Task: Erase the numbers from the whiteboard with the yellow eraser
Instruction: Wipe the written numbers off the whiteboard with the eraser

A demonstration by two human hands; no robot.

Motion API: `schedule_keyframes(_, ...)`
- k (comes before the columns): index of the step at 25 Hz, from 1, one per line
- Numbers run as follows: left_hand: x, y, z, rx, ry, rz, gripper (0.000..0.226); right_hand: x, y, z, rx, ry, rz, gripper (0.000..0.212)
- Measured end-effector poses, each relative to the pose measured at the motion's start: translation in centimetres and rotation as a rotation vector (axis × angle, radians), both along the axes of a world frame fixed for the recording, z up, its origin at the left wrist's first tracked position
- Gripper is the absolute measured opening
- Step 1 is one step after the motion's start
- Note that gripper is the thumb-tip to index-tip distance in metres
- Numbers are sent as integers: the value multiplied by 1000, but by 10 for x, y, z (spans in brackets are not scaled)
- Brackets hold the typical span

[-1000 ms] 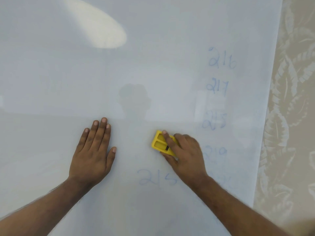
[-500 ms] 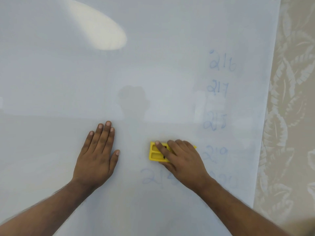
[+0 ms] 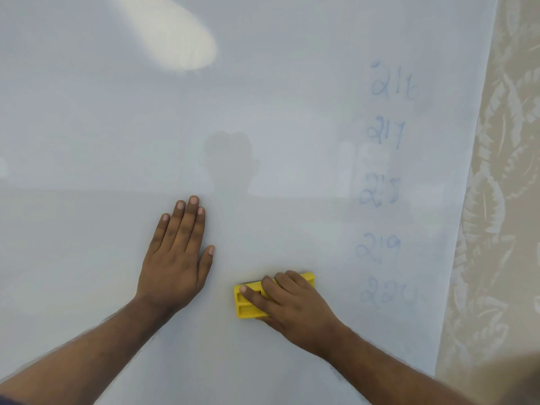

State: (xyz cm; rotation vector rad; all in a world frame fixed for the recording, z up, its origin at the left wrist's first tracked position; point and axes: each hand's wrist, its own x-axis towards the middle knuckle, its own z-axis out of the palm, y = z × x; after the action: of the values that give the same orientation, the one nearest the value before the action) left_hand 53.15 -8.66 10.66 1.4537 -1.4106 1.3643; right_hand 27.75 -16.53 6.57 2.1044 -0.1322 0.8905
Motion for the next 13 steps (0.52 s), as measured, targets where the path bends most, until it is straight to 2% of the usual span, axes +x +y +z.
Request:
schedule_keyframes(4, 1, 2, -1, 20, 2, 10, 67, -17, -7, -19, -11, 59, -17, 46)
schedule_keyframes(9, 3, 6, -2, 54, -16, 22, 68, -39, -19, -5, -94, 182, -18, 45)
schedule_keyframes(13, 6, 9, -2, 76, -43, 37, 68, -60, -26, 27, -56, 99, -41, 43)
